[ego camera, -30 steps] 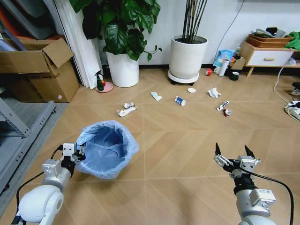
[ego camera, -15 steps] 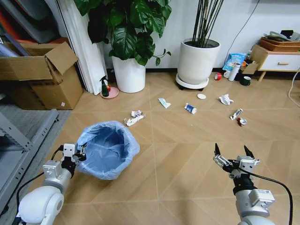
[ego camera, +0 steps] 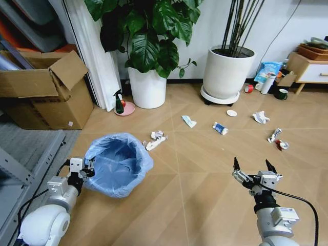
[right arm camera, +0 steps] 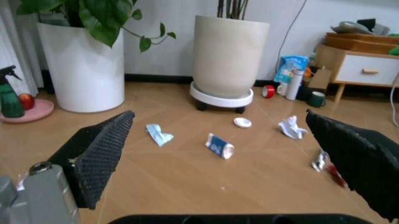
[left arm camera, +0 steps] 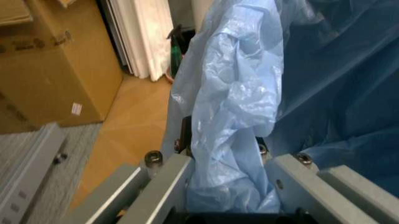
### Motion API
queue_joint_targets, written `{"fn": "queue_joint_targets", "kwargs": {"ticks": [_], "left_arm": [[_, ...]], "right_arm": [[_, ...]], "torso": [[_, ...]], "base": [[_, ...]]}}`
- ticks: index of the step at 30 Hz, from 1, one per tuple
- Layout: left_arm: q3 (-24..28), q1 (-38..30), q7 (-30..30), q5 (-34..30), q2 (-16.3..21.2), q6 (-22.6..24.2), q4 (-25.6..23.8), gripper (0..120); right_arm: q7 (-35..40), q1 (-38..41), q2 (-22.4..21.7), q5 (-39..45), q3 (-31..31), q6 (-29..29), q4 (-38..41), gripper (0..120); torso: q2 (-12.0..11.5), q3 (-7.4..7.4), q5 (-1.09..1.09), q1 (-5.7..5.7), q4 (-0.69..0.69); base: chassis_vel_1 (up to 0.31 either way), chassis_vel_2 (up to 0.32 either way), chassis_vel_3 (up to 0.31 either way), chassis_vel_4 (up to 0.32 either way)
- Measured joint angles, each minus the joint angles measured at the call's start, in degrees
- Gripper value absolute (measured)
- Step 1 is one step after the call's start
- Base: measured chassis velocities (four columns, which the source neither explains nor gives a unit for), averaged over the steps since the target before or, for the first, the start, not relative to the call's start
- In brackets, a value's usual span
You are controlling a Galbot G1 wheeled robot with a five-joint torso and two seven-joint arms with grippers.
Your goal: Pick up the trash bin and place the garbage on the floor into it.
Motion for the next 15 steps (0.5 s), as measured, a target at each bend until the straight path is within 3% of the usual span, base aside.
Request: {"fn": "queue_joint_targets", "kwargs": {"ticks": [15], "left_arm": [[0.1,0.1,0.3,0.4,-0.2,-0.3,0.2,2]], "right_arm": [[0.0,0.3,-0.1,-0.1,-0.1,0.1,-0.7,100]], "torso": [[0.0,0.00,0.05,0.00,-0.01]], "base": [[-0.141,0.311,0.137,-0.313]]}}
